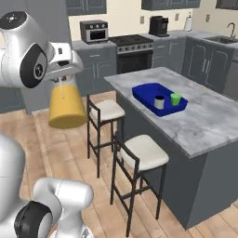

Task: There is a tray on the dining counter. Grab the cup, mug, and pitcher and place them on the tray. The pitcher may be placed next to the tray if it cannot fit the tray.

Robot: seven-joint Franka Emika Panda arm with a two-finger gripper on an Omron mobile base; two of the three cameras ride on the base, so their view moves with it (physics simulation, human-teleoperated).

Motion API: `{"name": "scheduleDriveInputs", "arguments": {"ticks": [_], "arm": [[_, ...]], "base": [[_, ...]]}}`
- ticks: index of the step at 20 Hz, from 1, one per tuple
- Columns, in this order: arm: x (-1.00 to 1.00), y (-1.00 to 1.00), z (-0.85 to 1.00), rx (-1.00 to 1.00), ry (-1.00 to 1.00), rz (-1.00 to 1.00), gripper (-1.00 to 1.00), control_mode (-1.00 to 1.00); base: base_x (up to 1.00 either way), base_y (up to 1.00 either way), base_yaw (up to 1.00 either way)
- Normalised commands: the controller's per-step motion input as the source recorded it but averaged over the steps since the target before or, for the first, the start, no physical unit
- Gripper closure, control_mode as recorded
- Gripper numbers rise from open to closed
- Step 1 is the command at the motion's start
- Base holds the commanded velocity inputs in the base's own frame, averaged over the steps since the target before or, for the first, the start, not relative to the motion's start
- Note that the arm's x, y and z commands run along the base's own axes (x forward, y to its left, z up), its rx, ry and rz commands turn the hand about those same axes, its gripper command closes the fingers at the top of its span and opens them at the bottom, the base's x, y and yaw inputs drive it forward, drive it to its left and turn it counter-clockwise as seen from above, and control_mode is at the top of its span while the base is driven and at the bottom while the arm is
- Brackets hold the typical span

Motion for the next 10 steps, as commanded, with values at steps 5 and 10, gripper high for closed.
{"name": "scheduleDriveInputs", "arguments": {"ticks": [5,10], "arm": [[0.00,0.00,0.00,0.00,0.00,0.00,1.00,1.00],[0.00,0.00,0.00,0.00,0.00,0.00,1.00,1.00]], "base": [[0.63,0.93,-0.44],[0.58,0.83,-0.46]]}}
